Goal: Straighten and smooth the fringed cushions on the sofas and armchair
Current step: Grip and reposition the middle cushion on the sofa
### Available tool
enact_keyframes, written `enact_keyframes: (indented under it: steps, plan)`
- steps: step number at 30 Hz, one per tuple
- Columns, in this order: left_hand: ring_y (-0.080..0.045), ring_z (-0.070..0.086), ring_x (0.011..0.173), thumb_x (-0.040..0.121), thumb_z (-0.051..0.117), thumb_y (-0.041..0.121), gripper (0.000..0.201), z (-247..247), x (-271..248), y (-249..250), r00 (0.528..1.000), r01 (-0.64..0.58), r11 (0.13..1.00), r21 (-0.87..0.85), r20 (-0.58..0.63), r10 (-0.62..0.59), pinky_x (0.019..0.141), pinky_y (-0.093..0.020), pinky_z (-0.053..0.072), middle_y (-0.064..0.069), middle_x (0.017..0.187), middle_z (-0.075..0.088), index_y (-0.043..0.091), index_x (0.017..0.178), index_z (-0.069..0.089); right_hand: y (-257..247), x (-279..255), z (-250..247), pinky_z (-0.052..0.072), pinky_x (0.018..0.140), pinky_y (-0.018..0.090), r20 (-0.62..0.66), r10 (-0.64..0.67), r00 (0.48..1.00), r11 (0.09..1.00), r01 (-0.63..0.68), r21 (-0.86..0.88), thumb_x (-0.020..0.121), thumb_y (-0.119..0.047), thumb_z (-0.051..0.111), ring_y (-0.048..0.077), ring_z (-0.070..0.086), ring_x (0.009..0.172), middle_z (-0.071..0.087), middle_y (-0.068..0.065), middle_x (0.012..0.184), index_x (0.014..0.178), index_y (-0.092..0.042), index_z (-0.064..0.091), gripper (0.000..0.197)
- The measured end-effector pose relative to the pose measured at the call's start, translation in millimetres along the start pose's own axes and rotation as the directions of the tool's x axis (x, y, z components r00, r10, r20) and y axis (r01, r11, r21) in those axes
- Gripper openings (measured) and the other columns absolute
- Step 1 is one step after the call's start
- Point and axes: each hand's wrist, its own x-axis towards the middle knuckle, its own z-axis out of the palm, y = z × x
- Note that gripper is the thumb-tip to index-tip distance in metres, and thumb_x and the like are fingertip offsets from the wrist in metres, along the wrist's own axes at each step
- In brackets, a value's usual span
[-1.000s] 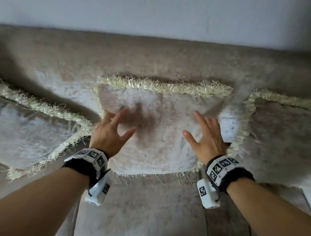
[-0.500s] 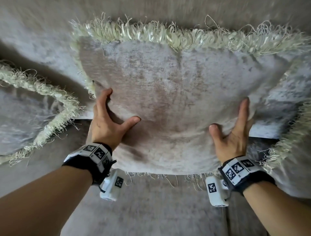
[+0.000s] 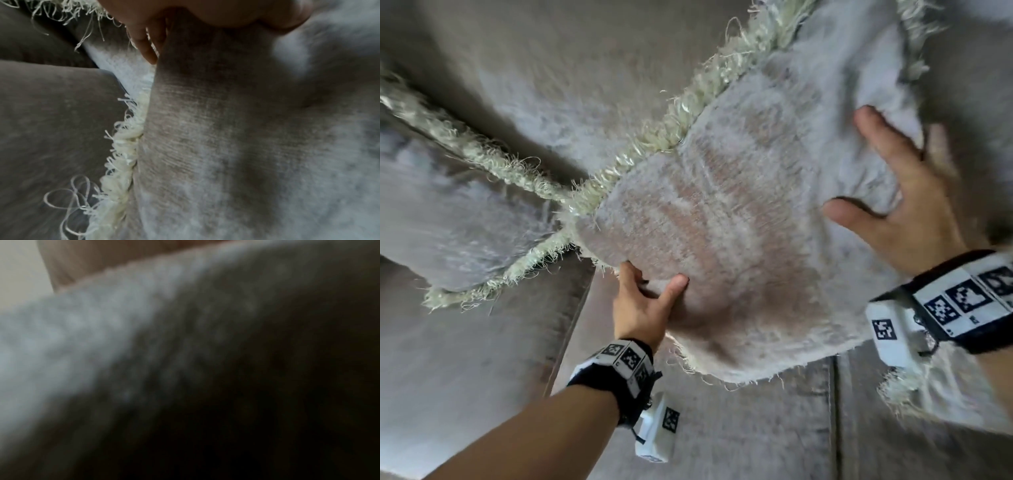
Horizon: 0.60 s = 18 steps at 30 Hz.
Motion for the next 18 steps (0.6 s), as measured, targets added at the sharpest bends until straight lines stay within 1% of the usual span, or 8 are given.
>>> enact_keyframes:
  steps: [1,3,6,8,11,13,16,18]
  plan:
    - [-0.012,0.048,0.070,0.055,0.065,0.075,0.077,3,1,-3,1.000,0.023,1.000,-0.014,0.011,-0.022,0.072,-0.031,0.038,0.009,0.076,0.047,0.014,0.097,0.041,-6,6,0,0.033,0.090,0.022,0.019,-0.012,1.000,1.000,0.013,-0.026,0.070,-0.075,0.062,0.020,0.042,0.112,0.040,0.017,0.128,0.149,-0.052,0.029,0.088]
    - [-0.020,0.053,0.077,0.056,0.062,0.075,0.076,9,7,-12,0.998,0.062,0.998,-0.027,0.015,-0.062,0.074,-0.032,0.040,0.007,0.079,0.051,0.015,0.098,0.041,-6,11,9,0.034,0.087,0.023,0.055,-0.030,0.998,0.998,0.033,-0.047,0.071,-0.075,0.062,0.022,0.043,0.109,0.039,0.016,0.126,0.150,-0.049,0.029,0.090]
    - [-0.026,0.055,0.083,0.063,0.066,0.067,0.068,18,21,-27,0.997,0.077,0.997,-0.018,0.014,-0.077,0.076,-0.034,0.042,0.004,0.083,0.053,0.017,0.100,0.040,10,9,34,0.041,0.095,0.039,0.112,0.029,0.993,0.996,-0.019,-0.090,0.073,-0.076,0.063,0.033,0.042,0.123,0.032,0.020,0.140,0.149,-0.057,0.020,0.090]
    - [-0.026,0.057,0.085,0.061,0.064,0.070,0.070,26,27,-36,0.996,0.080,0.997,-0.022,0.030,-0.079,0.077,-0.035,0.043,0.001,0.086,0.055,0.018,0.101,0.038,19,7,46,0.043,0.095,0.047,0.106,0.057,0.993,0.994,-0.046,-0.103,0.073,-0.072,0.067,0.041,0.042,0.126,0.027,0.022,0.145,0.148,-0.060,0.017,0.091]
    - [-0.029,0.059,0.090,0.061,0.063,0.071,0.072,37,28,-39,0.995,0.092,0.995,-0.031,0.037,-0.091,0.081,-0.037,0.045,-0.006,0.095,0.057,0.019,0.103,0.035,27,4,54,0.045,0.086,0.038,0.051,-0.015,0.999,0.996,0.020,-0.089,0.075,-0.067,0.068,0.036,0.047,0.118,0.033,0.022,0.137,0.153,-0.047,0.021,0.093]
    - [-0.029,0.058,0.095,0.061,0.062,0.071,0.075,38,25,-36,0.993,0.107,0.994,-0.016,0.051,-0.106,0.082,-0.036,0.042,-0.008,0.103,0.056,0.017,0.107,0.035,31,3,52,0.041,0.083,0.033,0.041,-0.045,0.998,0.996,0.048,-0.069,0.075,-0.063,0.069,0.030,0.048,0.113,0.036,0.021,0.131,0.153,-0.041,0.024,0.093]
    - [-0.032,0.052,0.107,0.058,0.057,0.082,0.092,29,21,-29,0.995,0.096,0.993,0.066,-0.011,-0.095,0.092,-0.043,0.045,-0.010,0.120,0.043,0.013,0.117,0.041,32,-1,42,0.044,0.093,0.041,0.080,-0.020,0.997,0.997,0.025,-0.070,0.078,-0.066,0.065,0.031,0.046,0.120,0.035,0.017,0.137,0.152,-0.046,0.023,0.087]
    - [-0.030,0.043,0.117,0.065,0.058,0.083,0.091,19,22,-12,0.992,0.005,0.989,0.151,-0.123,0.014,0.102,-0.048,0.042,-0.010,0.127,0.035,0.011,0.119,0.046,29,-7,31,0.042,0.101,0.047,0.081,-0.009,0.997,0.995,0.017,-0.099,0.082,-0.066,0.063,0.034,0.044,0.128,0.034,0.016,0.145,0.150,-0.046,0.031,0.078]
